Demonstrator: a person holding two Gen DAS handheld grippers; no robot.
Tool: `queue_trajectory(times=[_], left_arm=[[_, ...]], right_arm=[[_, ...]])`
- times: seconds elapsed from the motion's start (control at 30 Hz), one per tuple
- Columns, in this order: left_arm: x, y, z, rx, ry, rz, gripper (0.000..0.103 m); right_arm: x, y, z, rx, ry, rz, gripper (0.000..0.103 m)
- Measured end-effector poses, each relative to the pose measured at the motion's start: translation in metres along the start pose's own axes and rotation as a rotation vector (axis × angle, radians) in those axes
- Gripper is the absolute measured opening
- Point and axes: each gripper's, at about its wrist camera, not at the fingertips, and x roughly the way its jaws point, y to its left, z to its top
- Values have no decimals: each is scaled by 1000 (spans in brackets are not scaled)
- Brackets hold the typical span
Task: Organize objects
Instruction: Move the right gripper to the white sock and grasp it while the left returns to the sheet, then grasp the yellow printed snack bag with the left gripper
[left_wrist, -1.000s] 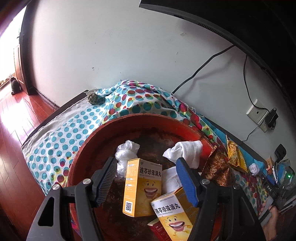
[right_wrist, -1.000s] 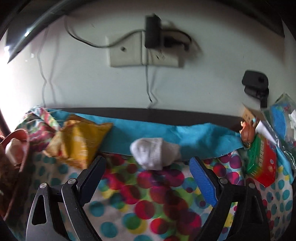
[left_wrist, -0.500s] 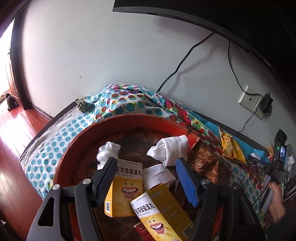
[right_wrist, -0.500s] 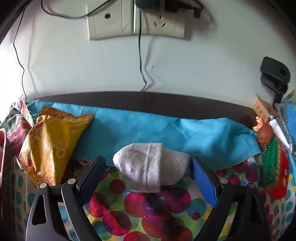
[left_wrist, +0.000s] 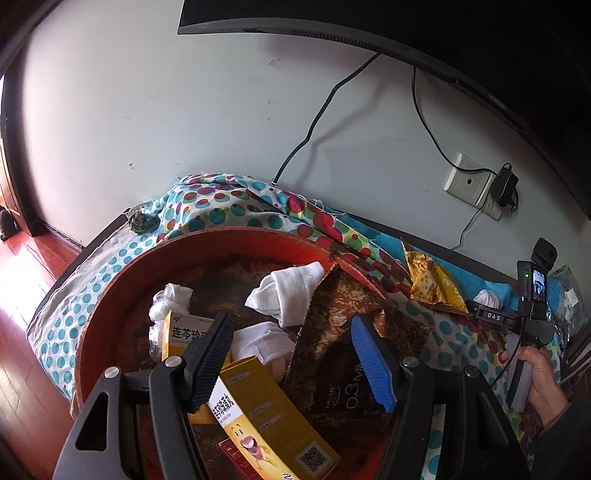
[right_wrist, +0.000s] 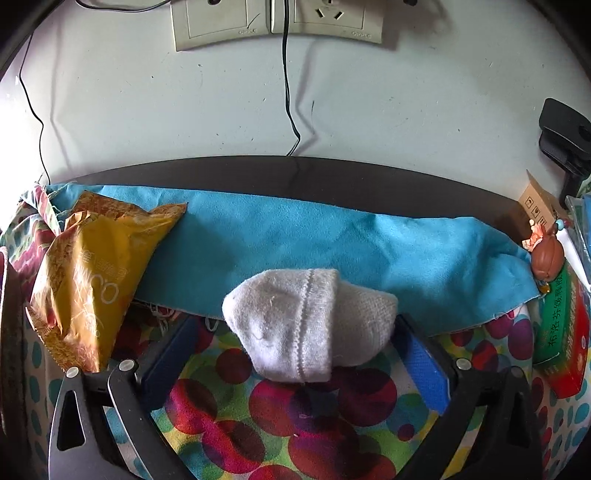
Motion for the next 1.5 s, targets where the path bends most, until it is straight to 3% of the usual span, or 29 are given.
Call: queue_trajectory(times=[0.17, 0.3, 0.33, 0.43, 0.5, 0.57, 0.6, 0.67, 0.77, 0.87, 1.07, 1.33, 1.5], left_arm=[[-4, -9, 2, 5, -6, -6, 68], [-11, -28, 7, 16, -24, -56, 68], [-10, -37, 9, 39, -23, -64, 68], [-2, -75, 20, 142, 7, -68, 68], [6, -103, 27, 207, 12, -89, 68], [13, -125, 31, 260, 14, -101, 68], [22, -140, 34, 291, 24, -114, 68], [36, -158, 34, 313, 58, -123, 68], [64, -183, 31, 315, 171, -161, 68], [85, -202, 23, 310, 265, -231, 68], [98, -240, -14, 574, 190, -135, 68], [120, -270, -39, 773, 103, -49, 69], [139, -283, -54, 869, 36, 88, 69]], right_arm=[[0, 1, -1, 0, 0, -1, 103], [-1, 2, -1, -1, -1, -3, 103], [-2, 2, -2, 1, -4, -1, 100], [-10, 0, -3, 14, -46, 0, 61], [-11, 1, -3, 16, -51, 11, 59], [-13, 0, -4, 15, -61, 20, 47], [-15, 0, -5, 18, -70, 38, 46], [-18, -5, -3, 32, -92, 36, 45], [-21, -2, -5, 48, -115, 29, 45], [-21, -11, 0, 57, -115, 44, 45], [-26, -25, -1, 130, -150, 68, 45], [-19, -40, -1, 201, -129, 99, 45], [-13, -49, -3, 251, -110, 131, 45]])
